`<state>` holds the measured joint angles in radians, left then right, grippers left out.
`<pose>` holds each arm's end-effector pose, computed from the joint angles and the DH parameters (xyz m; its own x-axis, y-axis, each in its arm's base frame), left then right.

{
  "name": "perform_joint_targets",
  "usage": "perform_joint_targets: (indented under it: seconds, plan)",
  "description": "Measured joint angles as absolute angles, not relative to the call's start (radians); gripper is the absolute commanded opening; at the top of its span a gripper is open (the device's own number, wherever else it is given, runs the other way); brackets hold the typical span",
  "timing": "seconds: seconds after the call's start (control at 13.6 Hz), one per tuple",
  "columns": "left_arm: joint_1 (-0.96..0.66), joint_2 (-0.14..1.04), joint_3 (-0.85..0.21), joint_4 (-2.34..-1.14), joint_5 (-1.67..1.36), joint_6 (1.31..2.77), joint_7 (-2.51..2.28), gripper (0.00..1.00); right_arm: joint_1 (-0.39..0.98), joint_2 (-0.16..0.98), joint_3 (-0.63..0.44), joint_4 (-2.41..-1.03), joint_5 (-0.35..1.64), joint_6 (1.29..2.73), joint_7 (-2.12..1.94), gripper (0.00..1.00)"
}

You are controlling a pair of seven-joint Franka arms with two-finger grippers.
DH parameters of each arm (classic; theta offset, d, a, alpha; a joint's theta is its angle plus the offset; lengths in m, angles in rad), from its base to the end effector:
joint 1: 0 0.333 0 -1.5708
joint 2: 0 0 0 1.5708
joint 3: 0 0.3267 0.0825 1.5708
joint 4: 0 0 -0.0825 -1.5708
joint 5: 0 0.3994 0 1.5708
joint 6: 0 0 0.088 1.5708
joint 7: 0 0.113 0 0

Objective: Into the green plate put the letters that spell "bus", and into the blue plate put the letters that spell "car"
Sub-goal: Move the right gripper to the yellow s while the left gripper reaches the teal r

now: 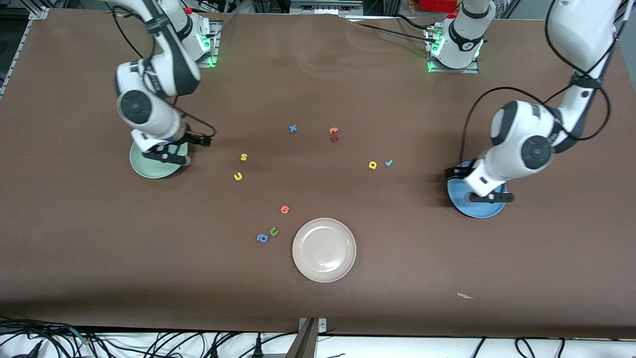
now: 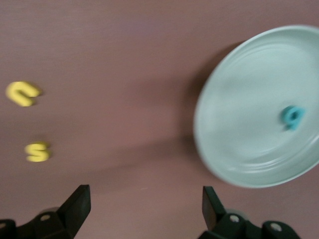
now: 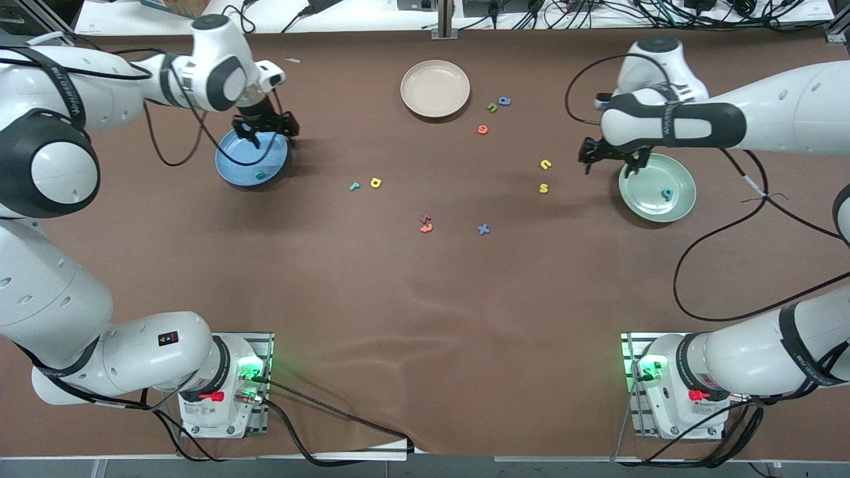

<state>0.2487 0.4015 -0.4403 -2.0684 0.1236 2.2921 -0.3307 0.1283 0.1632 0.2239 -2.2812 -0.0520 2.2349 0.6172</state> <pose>0.5777 -0.1069 0.2347 0.9863 0.0664 -0.1512 0.0731 -0.9965 0.0394 0.4856 0.1777 0.2620 0.9582 -0.2323 -0.1673 -0.2149 -0.9698 0.1156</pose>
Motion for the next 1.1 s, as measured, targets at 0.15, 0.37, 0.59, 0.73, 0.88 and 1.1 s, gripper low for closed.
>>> perform_joint_targets:
  seconds: [0.15, 0.37, 0.59, 0.73, 0.88, 1.1]
  plan:
    - [0.218, 0.414, -0.486, -2.143, 0.124, 2.433, -0.457, 1.00, 0.138, 0.201, 0.292, -2.261, -0.052, 2.279, 0.745, 0.99]
    - [0.193, 0.423, -0.514, -2.268, 0.124, 2.621, -0.573, 1.00, 0.147, 0.295, 0.307, -2.258, -0.052, 2.407, 0.815, 0.99]
    - [0.122, 0.425, -0.516, -2.287, 0.124, 2.637, -0.694, 1.00, 0.147, 0.370, 0.306, -2.253, -0.052, 2.500, 0.828, 0.99]
    - [0.082, 0.427, -0.516, -2.287, 0.124, 2.637, -0.748, 1.00, 0.151, 0.394, 0.306, -2.251, -0.052, 2.530, 0.842, 0.98]
    - [0.061, 0.437, -0.516, -2.287, 0.127, 2.637, -0.779, 1.00, 0.168, 0.407, 0.307, -2.250, -0.052, 2.550, 0.864, 0.95]
    - [0.058, 0.466, -0.512, -2.283, 0.222, 2.638, -0.861, 1.00, 0.187, 0.425, 0.307, -2.249, -0.052, 2.577, 0.881, 0.87]
